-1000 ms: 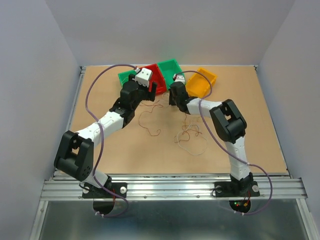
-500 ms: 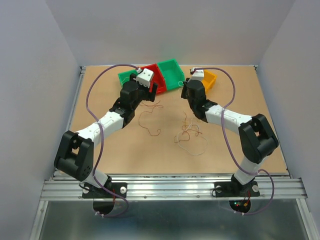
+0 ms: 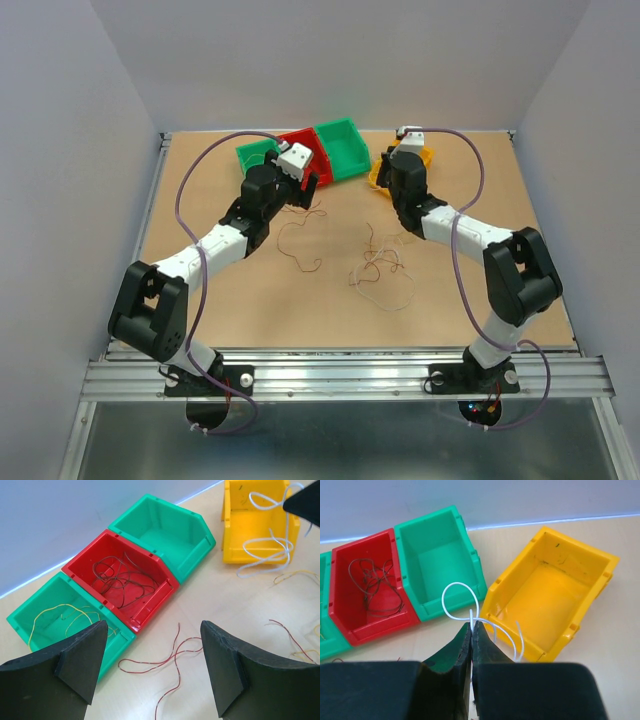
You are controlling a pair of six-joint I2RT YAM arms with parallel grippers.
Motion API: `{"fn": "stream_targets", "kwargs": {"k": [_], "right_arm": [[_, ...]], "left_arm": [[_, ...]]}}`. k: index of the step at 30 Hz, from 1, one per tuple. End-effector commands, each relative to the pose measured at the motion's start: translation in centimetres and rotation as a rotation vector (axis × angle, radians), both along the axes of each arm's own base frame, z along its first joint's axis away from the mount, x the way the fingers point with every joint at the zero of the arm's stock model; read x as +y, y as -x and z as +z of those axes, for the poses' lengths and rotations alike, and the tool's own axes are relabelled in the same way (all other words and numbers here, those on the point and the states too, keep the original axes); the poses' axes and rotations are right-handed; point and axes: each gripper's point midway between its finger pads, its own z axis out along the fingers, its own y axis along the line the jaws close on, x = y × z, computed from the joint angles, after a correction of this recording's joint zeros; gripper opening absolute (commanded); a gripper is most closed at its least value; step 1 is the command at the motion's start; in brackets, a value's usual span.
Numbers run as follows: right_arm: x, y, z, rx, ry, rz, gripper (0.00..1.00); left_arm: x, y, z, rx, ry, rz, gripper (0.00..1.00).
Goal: Untangle the cables
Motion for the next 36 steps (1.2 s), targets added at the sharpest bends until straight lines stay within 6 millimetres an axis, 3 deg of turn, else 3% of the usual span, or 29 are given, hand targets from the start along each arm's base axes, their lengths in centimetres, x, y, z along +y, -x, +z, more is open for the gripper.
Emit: {"fn": "stream_targets", "kwargs": {"k": [1,7,12,15,16,17,18,20,21,24,25,26,28,33,36], "right_arm": [[-0.8,-1.4,5.4,-0.130,-0.100,0.018,0.01],[-2.7,-4.0,4.6,-0.116,-0.161,0.003,0.01],[-4.8,-5.7,2.3,-0.079,-0.141,-0.112,0.02],[-5.1,-6.5,0.7,-0.032,-0.108,-0.142,0.18],[-5.2,-6.5,0.5,-0.024,-0.101,-0.147,0.33],[-5.3,-6.5,0.4,-0.019,-0.099,-0.155,0.59],[-5.4,-6.4,0.6,-0.022,-0.100,-0.155,0.68],[-5.4,-5.8,0.9,-0.025,-0.103,-0.149,0.76],[-5.2,-5.2,2.2,-0.042,-0.114,-0.122,0.77],[-3.9,-2.8,1.2,0.019,-0.101,-0.002,0.78],[-3.7,-1.7,1.9,0.026,-0.100,0.032,0.78],[-3.0,-0.4,0.7,0.093,-0.086,0.093,0.79],[-2.9,1.9,0.6,0.138,-0.088,0.136,0.79],[-2.2,8.0,-0.8,0.220,-0.141,0.256,0.79],[-1.4,10.4,-4.0,0.339,-0.115,0.318,0.83]], "left_arm": [[-0.2,0.3,2.3,-0.081,0.013,-0.034,0.86],[-0.3,0.6,2.5,-0.087,0.012,-0.044,0.86],[-0.3,0.6,2.7,-0.093,0.010,-0.045,0.86],[-0.2,0.6,2.7,-0.094,0.009,-0.043,0.86],[-0.2,0.7,2.7,-0.095,0.008,-0.045,0.86],[-0.3,0.7,2.7,-0.095,0.008,-0.049,0.86],[-0.2,0.7,2.7,-0.095,0.008,-0.048,0.86],[-0.5,1.0,2.6,-0.094,0.004,-0.070,0.86],[-1.1,1.4,2.6,-0.095,0.008,-0.109,0.86],[-3.3,3.2,2.1,-0.093,-0.008,-0.261,0.86],[-3.7,3.7,1.9,-0.092,-0.018,-0.292,0.86],[-4.9,4.7,1.7,-0.101,-0.035,-0.354,0.86],[-5.8,5.7,1.1,-0.104,-0.066,-0.387,0.86],[-5.5,4.7,0.7,-0.094,-0.127,-0.301,0.88],[-5.0,4.0,-0.1,-0.044,-0.158,-0.263,0.88]]}}
